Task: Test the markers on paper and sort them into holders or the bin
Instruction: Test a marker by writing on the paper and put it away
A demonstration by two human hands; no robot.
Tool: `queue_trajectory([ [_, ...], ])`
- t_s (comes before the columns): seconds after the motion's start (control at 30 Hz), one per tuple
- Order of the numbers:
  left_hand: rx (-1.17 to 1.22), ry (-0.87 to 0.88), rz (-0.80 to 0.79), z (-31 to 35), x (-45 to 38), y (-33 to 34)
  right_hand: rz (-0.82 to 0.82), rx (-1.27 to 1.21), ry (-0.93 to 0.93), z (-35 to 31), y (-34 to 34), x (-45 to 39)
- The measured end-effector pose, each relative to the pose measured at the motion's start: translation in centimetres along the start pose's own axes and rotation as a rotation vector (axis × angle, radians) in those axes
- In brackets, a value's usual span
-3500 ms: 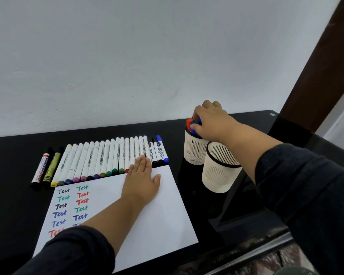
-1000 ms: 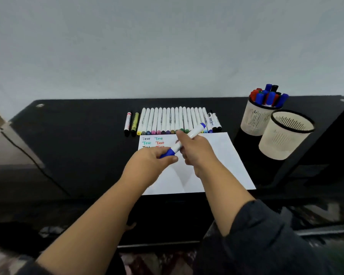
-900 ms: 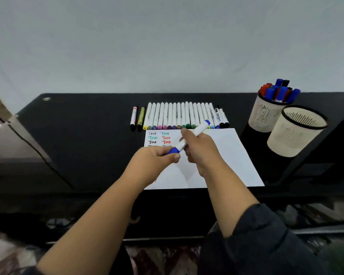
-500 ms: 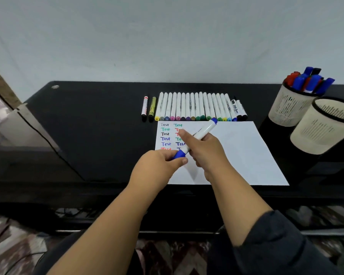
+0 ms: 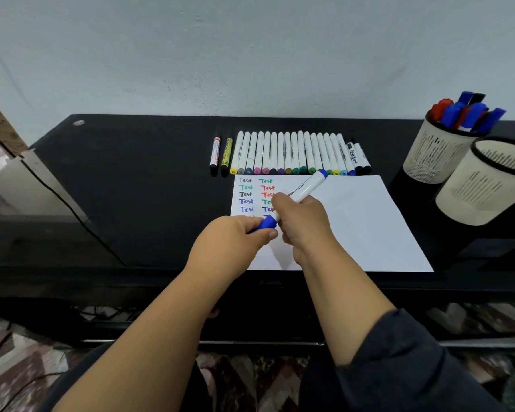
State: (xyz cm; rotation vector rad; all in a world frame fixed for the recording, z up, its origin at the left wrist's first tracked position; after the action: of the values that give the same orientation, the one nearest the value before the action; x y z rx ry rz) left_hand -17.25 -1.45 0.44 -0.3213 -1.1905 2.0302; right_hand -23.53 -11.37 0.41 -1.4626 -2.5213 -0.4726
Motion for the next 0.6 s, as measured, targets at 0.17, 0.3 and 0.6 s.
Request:
queue_trajectory([
  [0.17,0.119,-0.019,-0.067,-0.2,0.0,-0.2,-0.014,0.008,0.026,0.0,-0.1,-0.1],
  [0.3,0.266,-0.047,-0.137,-0.5,0.1,-0.3,-0.041,-0.015,0.048,0.0,0.0,0.0],
  [0.6,-0.125,-0.047,0.046,0.0,1.0,-0.1,0.026,-0.034,0.035,0.5,0.8,0.0],
])
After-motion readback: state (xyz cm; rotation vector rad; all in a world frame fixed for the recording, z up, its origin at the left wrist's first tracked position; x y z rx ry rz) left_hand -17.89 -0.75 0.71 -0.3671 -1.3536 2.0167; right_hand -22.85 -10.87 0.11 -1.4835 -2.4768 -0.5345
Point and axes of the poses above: each hand's wrist, its own x-axis away from the middle knuckle, its own y-axis out of the palm, z = x × y, the point moved 2 cm from there along -x, towards the middle knuckle, and after that the axes turned 14 degrees about -x, right-handed, at the moved point
